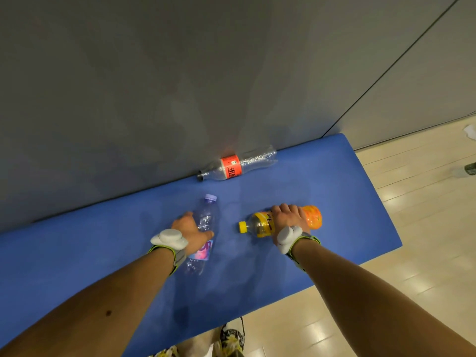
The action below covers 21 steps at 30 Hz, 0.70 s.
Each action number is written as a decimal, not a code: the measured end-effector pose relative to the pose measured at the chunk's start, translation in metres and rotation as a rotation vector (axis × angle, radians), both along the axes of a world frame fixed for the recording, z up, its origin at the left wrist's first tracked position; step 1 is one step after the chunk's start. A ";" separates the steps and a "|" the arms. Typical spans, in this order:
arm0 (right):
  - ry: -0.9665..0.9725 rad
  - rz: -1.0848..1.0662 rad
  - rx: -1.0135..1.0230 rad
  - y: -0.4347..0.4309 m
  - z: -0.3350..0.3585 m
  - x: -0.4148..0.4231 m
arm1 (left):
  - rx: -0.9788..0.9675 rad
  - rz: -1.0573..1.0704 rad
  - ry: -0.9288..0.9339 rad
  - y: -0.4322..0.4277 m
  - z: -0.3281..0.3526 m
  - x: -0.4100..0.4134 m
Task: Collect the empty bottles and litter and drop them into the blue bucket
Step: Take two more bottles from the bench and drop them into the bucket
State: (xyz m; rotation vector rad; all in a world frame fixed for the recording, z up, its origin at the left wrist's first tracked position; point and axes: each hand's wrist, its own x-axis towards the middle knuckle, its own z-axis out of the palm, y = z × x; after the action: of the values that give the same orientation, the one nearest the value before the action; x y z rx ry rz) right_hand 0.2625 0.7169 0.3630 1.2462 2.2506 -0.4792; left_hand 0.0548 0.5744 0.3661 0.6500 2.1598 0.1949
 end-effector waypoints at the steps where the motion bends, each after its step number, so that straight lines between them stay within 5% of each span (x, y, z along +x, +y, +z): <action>1: 0.010 -0.047 -0.030 0.000 -0.001 0.000 | 0.020 0.015 0.005 -0.002 0.002 0.000; 9: 0.434 -0.510 -0.284 -0.017 0.082 -0.021 | 0.167 0.169 -0.086 -0.014 0.085 -0.017; 21: 0.659 -0.360 -0.256 -0.050 0.278 -0.095 | 0.411 0.339 0.044 -0.060 0.274 -0.063</action>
State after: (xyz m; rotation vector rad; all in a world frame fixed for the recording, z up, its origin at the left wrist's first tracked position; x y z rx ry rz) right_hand 0.1672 0.6669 0.6411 1.5110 2.3478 -1.4444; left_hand -0.0082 0.5144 0.6400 0.5082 2.2809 0.8284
